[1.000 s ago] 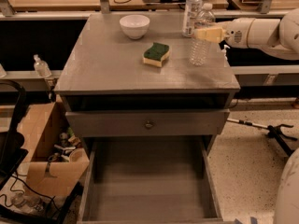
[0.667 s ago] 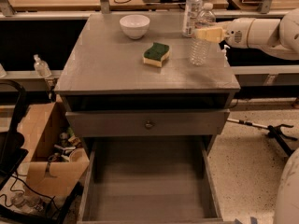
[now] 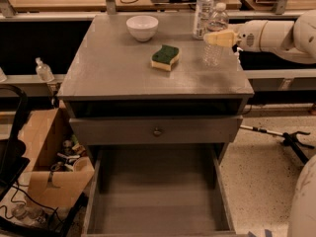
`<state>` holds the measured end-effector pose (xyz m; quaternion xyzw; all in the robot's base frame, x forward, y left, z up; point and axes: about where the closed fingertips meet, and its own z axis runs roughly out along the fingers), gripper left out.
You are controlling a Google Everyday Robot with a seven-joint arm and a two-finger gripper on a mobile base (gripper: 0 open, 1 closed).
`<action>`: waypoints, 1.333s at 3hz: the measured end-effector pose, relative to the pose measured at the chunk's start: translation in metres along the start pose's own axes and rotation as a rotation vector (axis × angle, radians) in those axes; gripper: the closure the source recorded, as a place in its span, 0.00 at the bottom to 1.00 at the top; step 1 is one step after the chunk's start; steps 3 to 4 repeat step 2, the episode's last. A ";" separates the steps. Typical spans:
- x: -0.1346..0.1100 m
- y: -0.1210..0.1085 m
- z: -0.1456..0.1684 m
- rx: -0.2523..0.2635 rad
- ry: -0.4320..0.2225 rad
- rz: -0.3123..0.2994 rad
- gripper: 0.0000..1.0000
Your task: Pick water bottle from middle drawer and place on counter
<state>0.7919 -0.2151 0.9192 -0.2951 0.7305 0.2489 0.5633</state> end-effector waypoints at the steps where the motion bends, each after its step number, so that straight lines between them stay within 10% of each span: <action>1: 0.000 0.001 0.002 -0.002 0.000 0.000 0.00; 4: 0.000 0.001 0.002 -0.002 0.000 0.000 0.00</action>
Offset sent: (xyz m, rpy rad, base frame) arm 0.0004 0.0016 -0.0006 0.0005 0.0009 0.0022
